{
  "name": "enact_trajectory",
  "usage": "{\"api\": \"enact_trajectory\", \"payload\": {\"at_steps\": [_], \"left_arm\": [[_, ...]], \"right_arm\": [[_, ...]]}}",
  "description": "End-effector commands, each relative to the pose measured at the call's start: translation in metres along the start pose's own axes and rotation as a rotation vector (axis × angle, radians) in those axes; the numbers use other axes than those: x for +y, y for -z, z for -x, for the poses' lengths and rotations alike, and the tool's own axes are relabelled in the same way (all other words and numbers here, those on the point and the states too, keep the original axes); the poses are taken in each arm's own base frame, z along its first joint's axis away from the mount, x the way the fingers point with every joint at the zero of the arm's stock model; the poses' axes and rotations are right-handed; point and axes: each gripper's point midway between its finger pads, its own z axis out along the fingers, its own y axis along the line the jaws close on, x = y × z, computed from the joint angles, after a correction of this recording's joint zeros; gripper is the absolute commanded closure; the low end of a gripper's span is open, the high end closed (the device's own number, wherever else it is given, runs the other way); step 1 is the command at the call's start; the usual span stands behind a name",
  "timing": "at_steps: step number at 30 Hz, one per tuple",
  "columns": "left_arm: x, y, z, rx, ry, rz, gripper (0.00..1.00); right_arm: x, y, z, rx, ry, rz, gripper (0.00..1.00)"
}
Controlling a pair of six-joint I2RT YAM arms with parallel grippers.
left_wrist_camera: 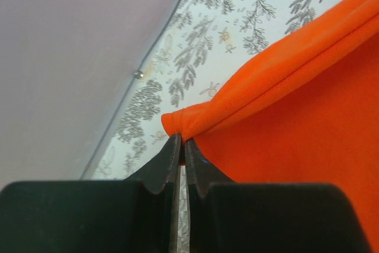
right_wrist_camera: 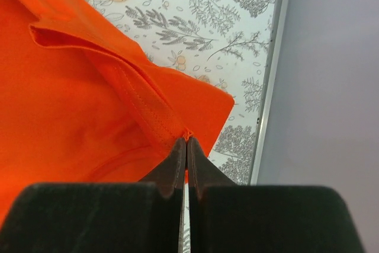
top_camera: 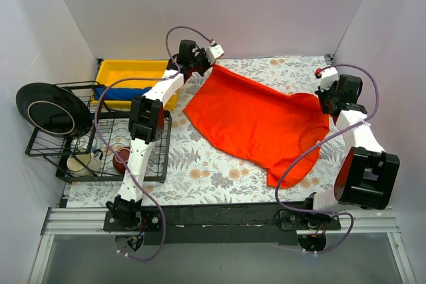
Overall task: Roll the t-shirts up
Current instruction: Fold the T-shirt at the center of the board.
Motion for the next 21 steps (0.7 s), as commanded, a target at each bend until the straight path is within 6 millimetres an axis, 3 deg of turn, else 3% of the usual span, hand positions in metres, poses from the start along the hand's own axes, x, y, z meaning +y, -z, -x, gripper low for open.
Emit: {"api": "enact_trajectory", "payload": {"at_steps": [1, 5, 8, 9, 21], "left_arm": [[0.033, 0.02, 0.041, -0.084, -0.122, 0.036, 1.0], [0.023, 0.019, 0.036, -0.078, -0.143, -0.001, 1.0], [0.018, 0.02, 0.03, -0.064, -0.139, -0.017, 1.0], [0.014, 0.019, 0.024, -0.052, -0.134, -0.026, 1.0], [-0.002, 0.028, -0.003, 0.034, -0.178, -0.071, 1.0]], "right_arm": [[0.007, 0.015, -0.004, -0.003, 0.024, 0.021, 0.99], [0.021, 0.023, -0.029, 0.053, 0.036, 0.055, 0.99], [0.026, 0.03, -0.036, 0.052, 0.037, 0.054, 0.99], [0.037, 0.032, -0.046, 0.067, 0.049, 0.098, 0.99], [0.085, 0.056, -0.076, 0.127, -0.047, 0.226, 0.99]]}}
